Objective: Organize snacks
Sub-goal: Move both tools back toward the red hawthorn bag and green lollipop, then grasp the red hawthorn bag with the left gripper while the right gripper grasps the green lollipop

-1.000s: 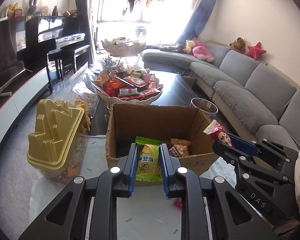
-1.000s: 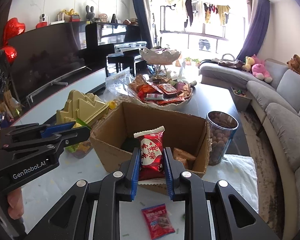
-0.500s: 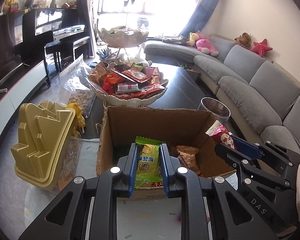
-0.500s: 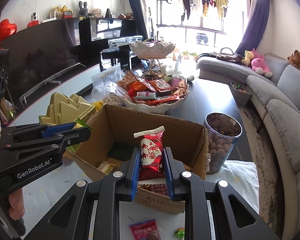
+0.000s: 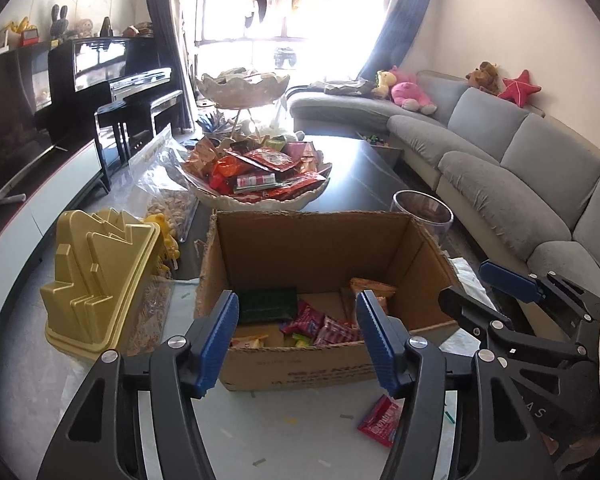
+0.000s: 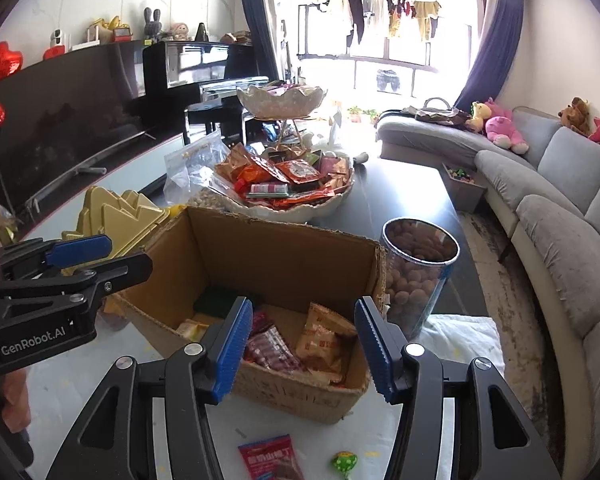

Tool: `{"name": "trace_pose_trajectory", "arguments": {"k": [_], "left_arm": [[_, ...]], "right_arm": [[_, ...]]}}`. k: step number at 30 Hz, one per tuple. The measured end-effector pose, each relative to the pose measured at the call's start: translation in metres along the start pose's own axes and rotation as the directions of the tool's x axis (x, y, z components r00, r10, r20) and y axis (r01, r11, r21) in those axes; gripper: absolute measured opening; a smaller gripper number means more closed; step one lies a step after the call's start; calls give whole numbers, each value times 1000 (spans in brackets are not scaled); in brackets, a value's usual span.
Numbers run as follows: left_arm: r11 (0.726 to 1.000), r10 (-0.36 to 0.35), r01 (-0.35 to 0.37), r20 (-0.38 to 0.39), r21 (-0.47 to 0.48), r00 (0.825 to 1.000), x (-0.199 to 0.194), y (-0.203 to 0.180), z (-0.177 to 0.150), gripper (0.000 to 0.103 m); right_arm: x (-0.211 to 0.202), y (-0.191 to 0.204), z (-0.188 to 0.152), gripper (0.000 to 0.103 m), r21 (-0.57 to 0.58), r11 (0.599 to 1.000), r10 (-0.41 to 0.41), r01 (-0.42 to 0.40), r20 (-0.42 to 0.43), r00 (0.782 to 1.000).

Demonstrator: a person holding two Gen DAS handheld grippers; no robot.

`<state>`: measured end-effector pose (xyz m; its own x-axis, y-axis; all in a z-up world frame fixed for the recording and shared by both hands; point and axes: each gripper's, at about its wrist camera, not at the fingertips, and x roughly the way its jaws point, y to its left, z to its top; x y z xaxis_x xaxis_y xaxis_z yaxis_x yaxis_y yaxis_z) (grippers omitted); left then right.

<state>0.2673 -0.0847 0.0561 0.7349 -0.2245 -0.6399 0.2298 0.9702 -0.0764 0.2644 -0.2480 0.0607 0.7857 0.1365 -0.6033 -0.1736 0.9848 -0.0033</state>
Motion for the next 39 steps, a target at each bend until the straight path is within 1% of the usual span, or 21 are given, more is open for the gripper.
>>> {"name": "trace_pose_trajectory", "arguments": {"k": [4,9,15,23,29,31,39], "left_arm": [[1000,-28,28,-6,3,1000,-5,-17,-12,65],[999,-34,35,-22,7,999,-4,-35,-28,67],[998,-59,58,-83,-4,995,10,-55,-52,68],[997,-70,65,-165,-36,984,38,-71,-83,68],[997,-65,53,-215,-60,974,57,-81,-105,68],[997,-61,46,-237,-67,970,66,-84,-112,68],[996,-51,28,-299,-80,953,90,-98,-126,68]], "right_arm": [[-17,-5,-15,54,18,1000,24,-24,9,1000],[-29,-17,-31,54,4,1000,0,0,15,1000],[-32,-34,-55,54,6,1000,-14,14,-4,1000],[-16,-46,-90,54,3,1000,14,-14,-77,997],[0,-56,-114,54,15,999,48,-46,-148,988],[7,-60,-121,54,15,999,47,-45,-172,984],[22,-75,-144,50,56,997,58,-46,-231,971]]}}
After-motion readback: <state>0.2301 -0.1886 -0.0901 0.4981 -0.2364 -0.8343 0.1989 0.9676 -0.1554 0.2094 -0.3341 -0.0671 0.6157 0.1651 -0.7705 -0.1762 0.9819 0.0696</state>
